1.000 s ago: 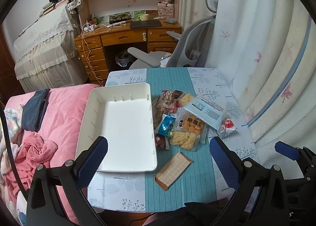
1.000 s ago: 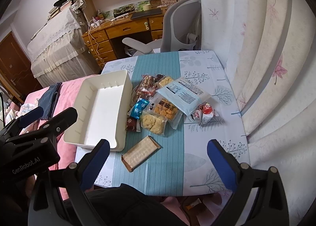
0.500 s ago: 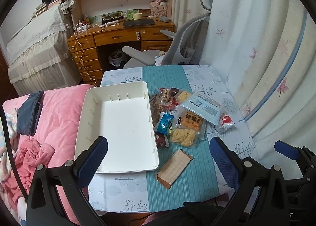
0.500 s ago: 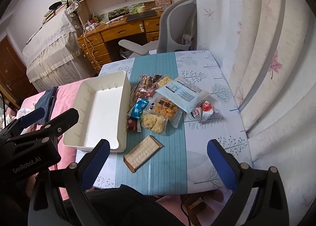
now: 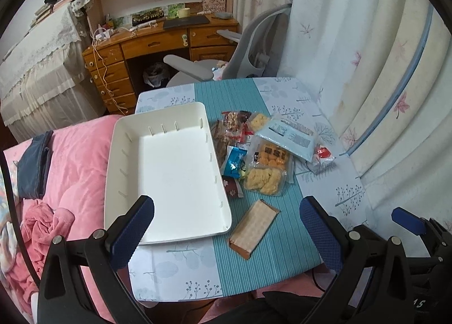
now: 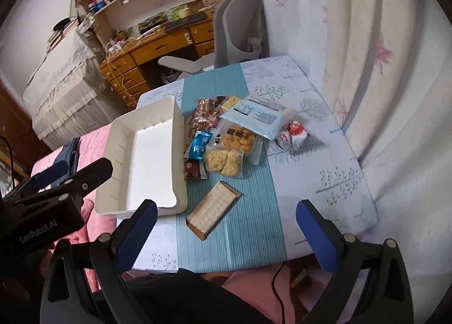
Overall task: Organize snacks
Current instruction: 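Move the right tool to the red-and-white snack bag while the left tool approaches the brown paper packet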
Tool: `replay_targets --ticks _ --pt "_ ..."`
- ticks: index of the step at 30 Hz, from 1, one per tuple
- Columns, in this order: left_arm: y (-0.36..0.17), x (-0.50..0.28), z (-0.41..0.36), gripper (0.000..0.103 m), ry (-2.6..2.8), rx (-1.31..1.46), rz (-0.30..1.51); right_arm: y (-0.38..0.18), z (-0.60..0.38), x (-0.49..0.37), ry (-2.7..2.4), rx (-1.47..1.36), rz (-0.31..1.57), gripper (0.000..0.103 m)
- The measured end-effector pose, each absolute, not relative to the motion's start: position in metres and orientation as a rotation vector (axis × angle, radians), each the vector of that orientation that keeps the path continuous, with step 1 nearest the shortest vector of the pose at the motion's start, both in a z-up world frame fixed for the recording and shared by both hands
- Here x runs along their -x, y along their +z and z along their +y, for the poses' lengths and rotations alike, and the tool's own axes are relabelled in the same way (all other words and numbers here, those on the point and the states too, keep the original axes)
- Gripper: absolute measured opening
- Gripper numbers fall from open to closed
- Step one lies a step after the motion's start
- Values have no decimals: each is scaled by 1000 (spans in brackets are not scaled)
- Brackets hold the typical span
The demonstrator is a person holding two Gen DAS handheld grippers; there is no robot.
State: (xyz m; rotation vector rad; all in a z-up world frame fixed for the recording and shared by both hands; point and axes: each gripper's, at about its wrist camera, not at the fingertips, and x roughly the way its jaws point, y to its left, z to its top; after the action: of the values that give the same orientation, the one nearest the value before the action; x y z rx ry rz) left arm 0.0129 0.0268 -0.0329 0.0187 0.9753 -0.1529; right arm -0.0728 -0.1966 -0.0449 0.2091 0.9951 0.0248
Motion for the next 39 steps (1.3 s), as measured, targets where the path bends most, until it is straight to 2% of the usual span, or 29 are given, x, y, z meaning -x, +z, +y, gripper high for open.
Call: replay_targets --ticks 15,29,39 --pt "-54 -42 18 102 -85 53 1081 -60 -249 56 -88 -300 987 99" --pt "-79 -62 7 102 122 284 1183 -81 -318 -7 30 -406 1136 91" --pt "-124 -65 18 102 333 530 1296 -120 -363 -65 85 -537 1295 85"
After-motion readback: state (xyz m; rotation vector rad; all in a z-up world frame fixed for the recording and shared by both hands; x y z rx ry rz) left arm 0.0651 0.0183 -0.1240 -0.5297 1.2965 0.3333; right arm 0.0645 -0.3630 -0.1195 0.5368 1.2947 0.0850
